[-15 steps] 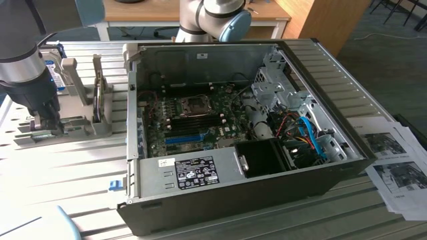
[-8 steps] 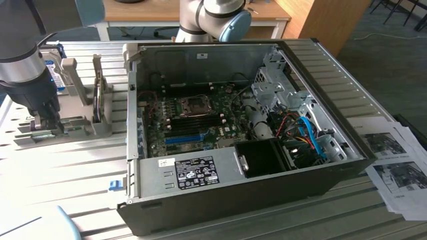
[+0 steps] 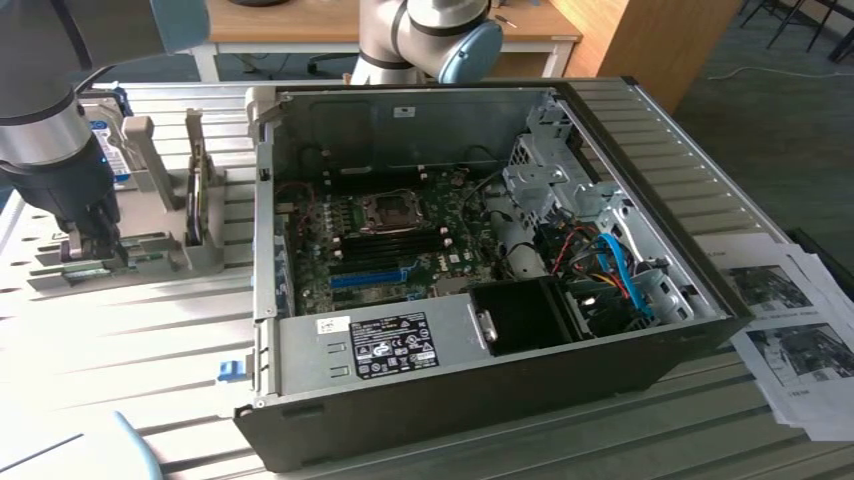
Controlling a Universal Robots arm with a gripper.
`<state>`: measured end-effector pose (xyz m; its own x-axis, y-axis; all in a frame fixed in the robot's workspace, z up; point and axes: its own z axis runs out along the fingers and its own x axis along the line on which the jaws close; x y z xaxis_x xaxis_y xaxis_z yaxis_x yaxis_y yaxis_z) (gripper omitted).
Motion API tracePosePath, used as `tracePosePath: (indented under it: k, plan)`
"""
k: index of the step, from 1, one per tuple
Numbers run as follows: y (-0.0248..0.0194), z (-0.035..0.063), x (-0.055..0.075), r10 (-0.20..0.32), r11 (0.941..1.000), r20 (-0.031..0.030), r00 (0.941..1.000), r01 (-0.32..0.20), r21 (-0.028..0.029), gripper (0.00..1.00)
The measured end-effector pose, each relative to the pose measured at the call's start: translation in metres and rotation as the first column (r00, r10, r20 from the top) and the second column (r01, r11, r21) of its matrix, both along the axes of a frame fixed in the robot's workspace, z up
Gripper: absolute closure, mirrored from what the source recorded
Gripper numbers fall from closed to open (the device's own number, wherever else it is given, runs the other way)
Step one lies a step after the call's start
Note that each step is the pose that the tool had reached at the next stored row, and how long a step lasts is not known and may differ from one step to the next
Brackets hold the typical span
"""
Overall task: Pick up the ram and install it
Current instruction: 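Pick up the ram and move it above insertion slot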
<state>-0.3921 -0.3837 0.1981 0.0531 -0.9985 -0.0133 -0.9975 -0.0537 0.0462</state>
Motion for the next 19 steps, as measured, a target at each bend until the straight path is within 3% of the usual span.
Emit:
tracePosePath:
  k: [19]
  plan:
    - [0.0,0.0039,0.0,-0.008,1.0,0.0,1.0,0.008,0.0,0.89]
